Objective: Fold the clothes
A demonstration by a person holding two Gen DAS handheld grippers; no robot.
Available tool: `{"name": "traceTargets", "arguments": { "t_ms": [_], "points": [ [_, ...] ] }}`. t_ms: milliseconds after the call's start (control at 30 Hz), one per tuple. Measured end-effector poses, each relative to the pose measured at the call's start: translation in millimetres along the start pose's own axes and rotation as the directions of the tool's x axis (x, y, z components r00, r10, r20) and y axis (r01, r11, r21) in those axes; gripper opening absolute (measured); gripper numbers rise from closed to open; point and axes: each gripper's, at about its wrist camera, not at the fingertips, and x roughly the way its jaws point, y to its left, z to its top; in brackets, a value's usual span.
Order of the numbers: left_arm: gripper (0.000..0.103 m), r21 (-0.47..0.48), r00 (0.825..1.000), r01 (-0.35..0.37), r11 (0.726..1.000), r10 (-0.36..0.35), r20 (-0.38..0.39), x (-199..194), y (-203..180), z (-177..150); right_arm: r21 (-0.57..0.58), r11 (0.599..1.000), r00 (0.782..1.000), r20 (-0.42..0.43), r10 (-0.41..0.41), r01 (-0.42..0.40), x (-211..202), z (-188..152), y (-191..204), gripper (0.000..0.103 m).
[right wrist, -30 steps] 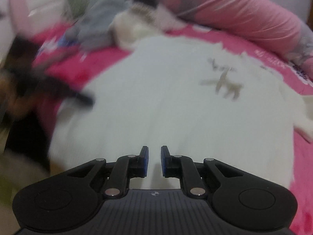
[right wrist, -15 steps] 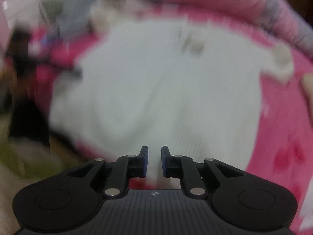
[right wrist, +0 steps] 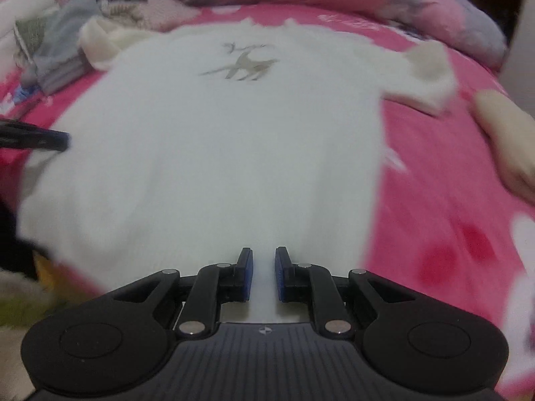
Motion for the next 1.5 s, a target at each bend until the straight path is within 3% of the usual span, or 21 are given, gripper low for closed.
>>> {"name": "traceTargets", "arguments": {
  "t_ms": [100,167,267,400,500,600,667,733,800,933,1000,1067,1167,1333,1400,1500],
  "points": [
    [0.022,-0.039,1.0,0.027,0.999,-0.027,-0.005,-1.3,7.8,1.9,0.03,0.999,0.998,-0.064,-0.028,0.03,-28.7,-1.0,-3.5,0.015],
    [0.022,-0.036,1.0,0.023,0.999,-0.023,-0.003,-2.2,7.7,1.9,0.0,0.998,0.998,-0.008,-0.057,0.057,-37.0,15.0,-1.1,0.015],
    [0.022,-0.012,1.0,0.001,1.0,-0.001,-0.002,-2.9,2.9,1.6,-0.028,0.999,0.995,0.094,-0.029,0.031,-19.2,49.3,2.7,0.015],
    [0.022,0.015,1.0,-0.017,1.0,0.017,-0.001,-3.0,0.3,1.2,-0.063,0.998,0.996,0.086,-0.004,0.01,38.1,76.2,2.5,0.015],
    [0.022,0.009,1.0,-0.004,1.0,0.004,0.003,-3.5,5.1,0.3,-0.085,0.991,0.994,0.025,-0.105,0.107,58.6,52.1,-17.7,0.015],
    [0.022,-0.005,1.0,0.025,1.0,-0.025,0.008,-4.5,12.3,-0.6,0.067,0.993,0.994,0.042,-0.099,0.096,19.7,12.6,-51.7,0.013],
    [0.022,-0.02,0.999,0.049,0.999,-0.049,0.007,-5.4,17.1,0.6,0.115,0.983,0.988,0.03,-0.15,0.145,-5.9,-4.6,-57.3,0.029],
    [0.022,-0.028,0.998,0.054,0.998,-0.053,0.017,-10.8,17.6,2.8,0.105,0.965,0.97,-0.021,-0.241,0.242,-21.2,-6.7,-54.8,0.03],
    [0.022,-0.025,0.998,0.055,0.998,-0.054,0.039,-18.2,14.8,5.2,0.064,0.964,0.965,0.029,-0.261,0.259,-36.1,0.4,-44.9,0.03],
    [0.025,0.088,0.989,0.109,0.99,-0.117,0.094,-27.3,-18.7,10.2,-0.063,0.996,0.985,0.166,-0.051,0.062,-31.9,35.5,7.9,0.03],
    [0.025,0.163,0.989,0.12,0.979,-0.132,0.064,-16.7,-42.6,9.4,-0.18,0.983,0.986,0.154,0.061,-0.032,-9.7,44.8,42.5,0.029],
    [0.025,0.219,0.992,0.12,0.968,-0.126,0.012,-0.1,-60.6,2.3,-0.297,0.953,0.993,0.078,0.093,-0.066,17.9,42.4,73.1,0.028],
    [0.025,0.244,0.994,0.1,0.965,-0.088,-0.058,18.6,-65.9,-10.2,-0.368,0.928,0.999,-0.013,0.048,-0.05,33.1,12.0,76.6,0.028],
    [0.025,0.154,0.992,0.12,0.981,-0.113,-0.058,-4.3,-35.2,-20.2,-0.365,0.931,0.995,-0.1,-0.01,-0.027,-9.5,-24.1,60.9,0.028],
    [0.025,0.156,0.993,0.116,0.981,-0.11,-0.047,-14.8,-30.4,-22.0,-0.361,0.933,0.995,-0.092,-0.026,-0.009,-23.1,-24.3,63.9,0.028],
    [0.025,0.224,0.994,0.101,0.969,-0.105,0.005,-22.6,-43.8,-20.8,-0.302,0.953,1.0,0.023,-0.005,0.012,-18.7,2.7,71.2,0.028]
  ]
}}
